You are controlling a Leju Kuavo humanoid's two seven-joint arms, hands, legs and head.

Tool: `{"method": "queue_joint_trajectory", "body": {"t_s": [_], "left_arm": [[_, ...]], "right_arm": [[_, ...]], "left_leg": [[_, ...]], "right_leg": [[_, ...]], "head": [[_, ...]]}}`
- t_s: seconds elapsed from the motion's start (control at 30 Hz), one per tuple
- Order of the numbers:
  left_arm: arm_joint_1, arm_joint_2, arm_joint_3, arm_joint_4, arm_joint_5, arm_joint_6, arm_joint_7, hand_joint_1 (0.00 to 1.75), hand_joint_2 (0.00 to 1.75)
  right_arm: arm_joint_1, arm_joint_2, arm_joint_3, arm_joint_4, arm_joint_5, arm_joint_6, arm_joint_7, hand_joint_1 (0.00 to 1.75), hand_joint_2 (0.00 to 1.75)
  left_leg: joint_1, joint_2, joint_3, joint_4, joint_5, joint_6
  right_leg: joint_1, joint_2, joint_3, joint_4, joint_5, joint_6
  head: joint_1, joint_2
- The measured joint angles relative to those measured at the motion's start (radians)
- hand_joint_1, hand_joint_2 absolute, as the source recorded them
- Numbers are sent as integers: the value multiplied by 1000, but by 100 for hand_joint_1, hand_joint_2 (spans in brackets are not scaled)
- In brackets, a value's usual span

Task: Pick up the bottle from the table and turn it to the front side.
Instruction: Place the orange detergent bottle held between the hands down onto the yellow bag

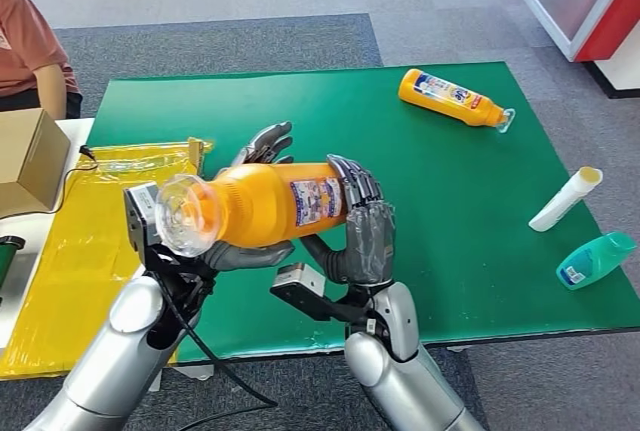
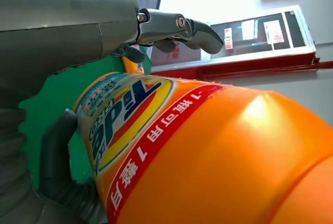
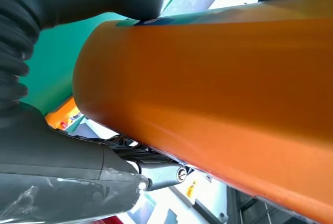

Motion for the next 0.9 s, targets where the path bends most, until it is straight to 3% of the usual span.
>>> {"method": "queue_joint_trajectory", "body": {"t_s": [0.13, 0.27, 0.8, 0.9], "left_arm": [[0, 0, -4, 0, -5, 0, 0, 0, 175], [0, 0, -10, 0, -7, -6, 0, 173, 175], [-5, -3, -7, 0, 27, -48, -21, 175, 175], [-4, -3, -7, 1, 24, -48, -22, 175, 175]], "right_arm": [[0, 0, 8, 2, 12, -2, 6, 175, 175], [-1, 0, 18, 5, 11, 4, 8, 175, 175], [1, 8, 44, 7, -37, 34, 6, 175, 175], [3, 8, 44, 7, -60, 41, 5, 44, 175]], "left_leg": [[0, 0, 0, 0, 0, 0], [0, 0, 0, 0, 0, 0], [0, 0, 0, 0, 0, 0], [0, 0, 0, 0, 0, 0]], "right_leg": [[0, 0, 0, 0, 0, 0], [0, 0, 0, 0, 0, 0], [0, 0, 0, 0, 0, 0], [0, 0, 0, 0, 0, 0]], "head": [[0, 0], [0, 0], [0, 0], [0, 0]]}}
